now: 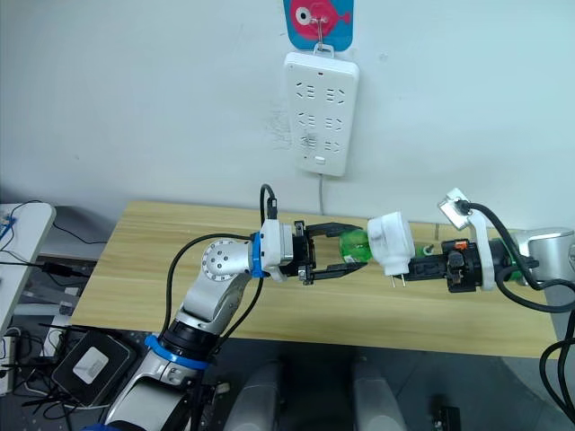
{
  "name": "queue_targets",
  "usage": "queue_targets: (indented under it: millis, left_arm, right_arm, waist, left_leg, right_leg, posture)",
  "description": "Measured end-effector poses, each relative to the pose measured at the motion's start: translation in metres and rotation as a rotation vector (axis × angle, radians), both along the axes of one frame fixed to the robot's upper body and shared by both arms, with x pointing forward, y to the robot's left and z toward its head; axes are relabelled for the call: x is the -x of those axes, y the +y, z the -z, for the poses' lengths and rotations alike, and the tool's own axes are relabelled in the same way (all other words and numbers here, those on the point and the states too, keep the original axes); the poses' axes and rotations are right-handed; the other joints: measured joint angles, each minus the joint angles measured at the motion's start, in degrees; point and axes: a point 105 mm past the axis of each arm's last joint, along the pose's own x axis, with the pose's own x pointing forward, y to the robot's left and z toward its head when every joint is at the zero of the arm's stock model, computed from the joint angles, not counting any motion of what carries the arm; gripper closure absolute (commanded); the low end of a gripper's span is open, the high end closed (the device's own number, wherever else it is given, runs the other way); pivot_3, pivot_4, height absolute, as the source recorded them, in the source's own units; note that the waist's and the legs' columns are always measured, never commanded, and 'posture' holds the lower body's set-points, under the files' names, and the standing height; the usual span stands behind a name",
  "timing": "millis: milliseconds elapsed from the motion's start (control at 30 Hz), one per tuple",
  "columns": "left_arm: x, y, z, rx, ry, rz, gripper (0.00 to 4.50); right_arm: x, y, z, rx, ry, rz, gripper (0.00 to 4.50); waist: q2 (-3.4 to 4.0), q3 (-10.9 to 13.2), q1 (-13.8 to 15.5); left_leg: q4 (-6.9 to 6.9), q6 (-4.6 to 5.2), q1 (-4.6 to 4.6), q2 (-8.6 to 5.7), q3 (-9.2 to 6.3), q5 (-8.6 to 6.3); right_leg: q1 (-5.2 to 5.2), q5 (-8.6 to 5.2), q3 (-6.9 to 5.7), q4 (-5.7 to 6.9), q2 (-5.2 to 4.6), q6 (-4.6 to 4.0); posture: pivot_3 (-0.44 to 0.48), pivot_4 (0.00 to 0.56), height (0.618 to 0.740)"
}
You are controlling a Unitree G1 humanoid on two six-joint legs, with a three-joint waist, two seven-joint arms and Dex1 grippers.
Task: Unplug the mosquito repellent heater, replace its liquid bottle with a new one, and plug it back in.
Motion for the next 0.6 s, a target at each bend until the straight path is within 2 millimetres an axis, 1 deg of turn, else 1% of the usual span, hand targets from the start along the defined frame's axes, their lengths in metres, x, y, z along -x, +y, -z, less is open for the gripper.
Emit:
queue_targets:
  millis: [100,200,300,433,533,600]
  left_arm:
    - [-0.001,0.0,0.002,-0.008,0.005,-0.003,2.28]
    - [-0.001,-0.001,0.003,-0.011,0.006,0.0,2.28]
    - [0.0,-0.002,0.004,-0.014,0.006,0.005,2.28]
    - [0.003,-0.005,0.006,-0.025,0.009,0.024,2.28]
    - [0.004,-0.005,0.007,-0.03,0.01,0.029,2.28]
    - [0.004,-0.006,0.008,-0.032,0.011,0.031,2.28]
  right_arm:
    - [0.007,0.005,-0.009,-0.035,0.014,-0.05,4.45]
    - [0.01,0.009,-0.021,-0.058,-0.009,-0.079,4.45]
    - [0.01,0.014,-0.036,-0.086,-0.037,-0.106,4.45]
    - [-0.002,0.022,-0.054,-0.102,-0.112,-0.095,4.45]
    - [-0.016,0.027,-0.056,-0.096,-0.145,-0.055,4.45]
    - [-0.024,0.026,-0.055,-0.078,-0.163,-0.021,4.45]
  waist:
    - [0.0,0.0,-0.13]
    - [0.0,0.0,-0.15]
    - [0.0,0.0,-0.2]
    - [0.0,0.0,-0.29]
    - [0.0,0.0,-0.29]
    - [0.0,0.0,-0.27]
  left_leg:
    - [0.0,0.0,0.01,0.0,0.01,0.0]
    - [-0.01,0.0,0.01,-0.01,0.01,0.0]
    - [-0.01,0.0,0.0,-0.01,0.03,0.0]
    - [-0.01,0.0,0.01,0.0,0.03,0.0]
    - [-0.03,0.0,0.0,0.02,0.03,0.0]
    - [-0.03,0.0,-0.01,0.03,0.02,0.0]
  right_leg:
    - [0.0,0.0,0.01,0.02,0.02,0.0]
    - [0.0,-0.01,0.0,0.01,0.03,0.01]
    - [-0.01,0.0,0.02,0.0,0.02,0.01]
    - [-0.02,-0.01,0.01,0.0,0.04,0.01]
    - [-0.05,0.0,0.03,0.01,0.04,0.01]
    - [-0.05,0.0,0.02,0.0,0.03,0.0]
  posture:
    - [-0.063,0.319,0.74]
    - [-0.063,0.319,0.74]
    - [-0.073,0.315,0.74]
    - [-0.073,0.315,0.74]
    - [-0.068,0.314,0.74]
    - [-0.068,0.314,0.74]
